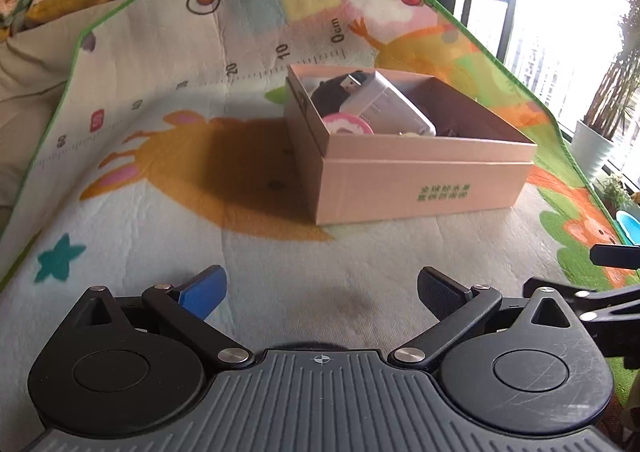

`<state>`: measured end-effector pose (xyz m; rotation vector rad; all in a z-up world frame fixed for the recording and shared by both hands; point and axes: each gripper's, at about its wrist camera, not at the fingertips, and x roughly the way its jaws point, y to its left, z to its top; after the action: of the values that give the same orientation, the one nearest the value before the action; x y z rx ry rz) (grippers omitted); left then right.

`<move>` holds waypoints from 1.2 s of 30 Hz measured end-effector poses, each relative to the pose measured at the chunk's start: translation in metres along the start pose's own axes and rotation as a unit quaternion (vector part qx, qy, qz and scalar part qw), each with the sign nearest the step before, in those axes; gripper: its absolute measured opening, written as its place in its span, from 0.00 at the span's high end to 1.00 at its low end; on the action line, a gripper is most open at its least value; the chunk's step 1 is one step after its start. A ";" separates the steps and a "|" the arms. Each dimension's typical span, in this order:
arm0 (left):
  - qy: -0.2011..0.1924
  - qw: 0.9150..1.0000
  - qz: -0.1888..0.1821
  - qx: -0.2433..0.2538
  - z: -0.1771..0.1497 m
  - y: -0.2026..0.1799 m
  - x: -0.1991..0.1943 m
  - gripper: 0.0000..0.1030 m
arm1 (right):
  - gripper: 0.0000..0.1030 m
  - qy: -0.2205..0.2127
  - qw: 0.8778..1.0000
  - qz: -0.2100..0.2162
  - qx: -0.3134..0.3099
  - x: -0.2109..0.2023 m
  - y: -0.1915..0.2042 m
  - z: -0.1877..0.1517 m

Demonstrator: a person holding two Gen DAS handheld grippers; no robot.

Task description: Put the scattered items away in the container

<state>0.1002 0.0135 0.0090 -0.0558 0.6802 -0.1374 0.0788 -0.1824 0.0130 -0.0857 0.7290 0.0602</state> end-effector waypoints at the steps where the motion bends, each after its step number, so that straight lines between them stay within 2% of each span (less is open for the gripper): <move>1: -0.004 1.000 0.008 -0.005 -0.003 -0.002 -0.002 0.00 | 0.00 0.002 1.000 -0.002 0.000 0.001 0.001 0.000; 4: -0.012 0.999 0.040 -0.002 -0.006 -0.009 -0.005 0.00 | 0.00 0.012 1.000 0.003 0.016 0.005 -0.005 0.002; 6: 0.001 0.999 0.049 0.009 -0.009 -0.014 -0.004 0.00 | 0.00 0.016 0.999 0.015 0.035 0.007 -0.012 0.001; 10: 0.006 0.997 0.070 0.026 -0.012 -0.021 -0.003 0.00 | 0.00 0.008 0.999 0.010 0.036 0.007 -0.010 -0.002; 15: 0.008 0.998 0.066 0.022 -0.012 -0.020 -0.003 0.00 | 0.00 -0.014 0.999 0.006 0.042 0.004 -0.011 -0.010; 36: 0.009 0.998 0.062 0.017 -0.012 -0.019 -0.002 0.00 | 0.00 -0.015 0.999 0.002 0.041 0.004 -0.009 -0.010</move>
<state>0.0892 -0.0047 0.0026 0.0208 0.6965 -0.0311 0.0759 -0.1926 0.0030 -0.0045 0.7015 0.0340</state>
